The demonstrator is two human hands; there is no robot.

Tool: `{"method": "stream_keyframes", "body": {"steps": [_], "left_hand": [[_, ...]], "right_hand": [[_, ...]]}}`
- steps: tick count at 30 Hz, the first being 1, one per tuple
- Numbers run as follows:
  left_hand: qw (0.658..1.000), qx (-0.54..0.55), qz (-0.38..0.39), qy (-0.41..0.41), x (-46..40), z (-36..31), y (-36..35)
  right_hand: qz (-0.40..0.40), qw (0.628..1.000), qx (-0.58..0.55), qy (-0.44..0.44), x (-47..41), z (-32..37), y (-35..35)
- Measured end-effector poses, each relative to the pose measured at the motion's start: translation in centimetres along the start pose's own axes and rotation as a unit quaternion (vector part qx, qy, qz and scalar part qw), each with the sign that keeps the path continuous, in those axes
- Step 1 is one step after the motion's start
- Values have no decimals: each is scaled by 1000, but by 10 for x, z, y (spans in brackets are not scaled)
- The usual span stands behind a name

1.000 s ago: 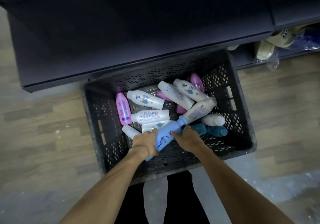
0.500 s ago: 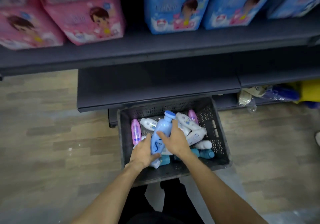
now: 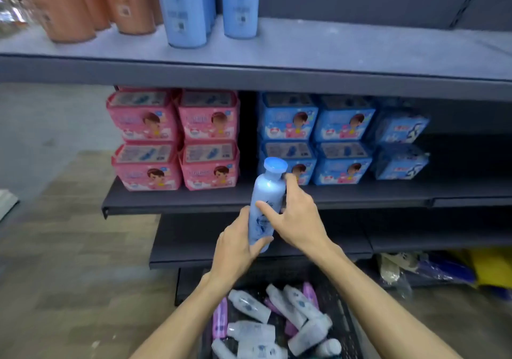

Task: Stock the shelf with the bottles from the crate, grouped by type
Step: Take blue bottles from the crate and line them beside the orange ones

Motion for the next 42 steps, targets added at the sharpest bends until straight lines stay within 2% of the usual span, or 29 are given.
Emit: {"method": "stream_keyframes", "body": {"steps": [9, 17, 21, 26, 42], "left_hand": [[979, 61, -147, -124, -55, -110, 109], [943, -28, -278, -181, -95, -198, 194], [949, -65, -275, -143, -122, -213, 209], [956, -92, -264, -86, -143, -207, 205], [953, -96, -277, -76, -199, -190, 199]], "right_hand": [[-109, 981, -10, 159, -56, 136, 113], [-162, 953, -40, 251, -104, 227, 193], [-170, 949, -29, 263, -129, 245, 199], [-145, 963, -18, 227, -159, 244, 181], [-139, 971, 25, 194, -220, 243, 157]]}}
Point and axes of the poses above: each hand's wrist, its own x-axis away from the middle knuckle, its own y-axis out of the back of the hand, z = x × y, the point moved 3 cm from there along -x, towards the middle knuckle, and after that the axes turned 5 degrees about -z, right-handed, at the moved point
